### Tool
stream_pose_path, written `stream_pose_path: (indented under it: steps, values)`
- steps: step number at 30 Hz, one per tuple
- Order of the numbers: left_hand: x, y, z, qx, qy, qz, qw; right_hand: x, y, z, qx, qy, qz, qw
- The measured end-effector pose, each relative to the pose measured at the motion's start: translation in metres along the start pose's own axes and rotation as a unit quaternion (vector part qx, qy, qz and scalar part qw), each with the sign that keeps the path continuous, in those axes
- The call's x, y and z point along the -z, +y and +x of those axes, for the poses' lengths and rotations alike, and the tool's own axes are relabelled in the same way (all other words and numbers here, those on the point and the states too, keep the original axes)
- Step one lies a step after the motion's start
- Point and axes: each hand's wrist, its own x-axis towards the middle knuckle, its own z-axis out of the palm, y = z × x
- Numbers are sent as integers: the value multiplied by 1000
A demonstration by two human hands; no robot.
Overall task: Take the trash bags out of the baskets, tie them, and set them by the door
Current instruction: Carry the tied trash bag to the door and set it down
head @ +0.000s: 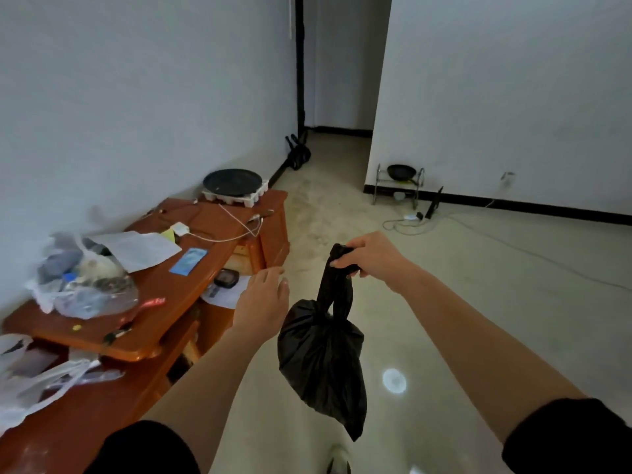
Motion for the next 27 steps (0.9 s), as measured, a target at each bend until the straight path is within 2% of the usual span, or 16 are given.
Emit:
stream_pose_path:
  steps: [10,21,27]
  values:
    - [-77,-9,312,15,0,-2,1000,54,-12,307,-5,-19,3,1000]
    - [-132,-36,618,-26,-6,74,997,128,-36,618,-14,-20,-16,1000]
    - [-153,-64,820,-35,-12,80,996,167,-73,814,-8,-9,-10,1000]
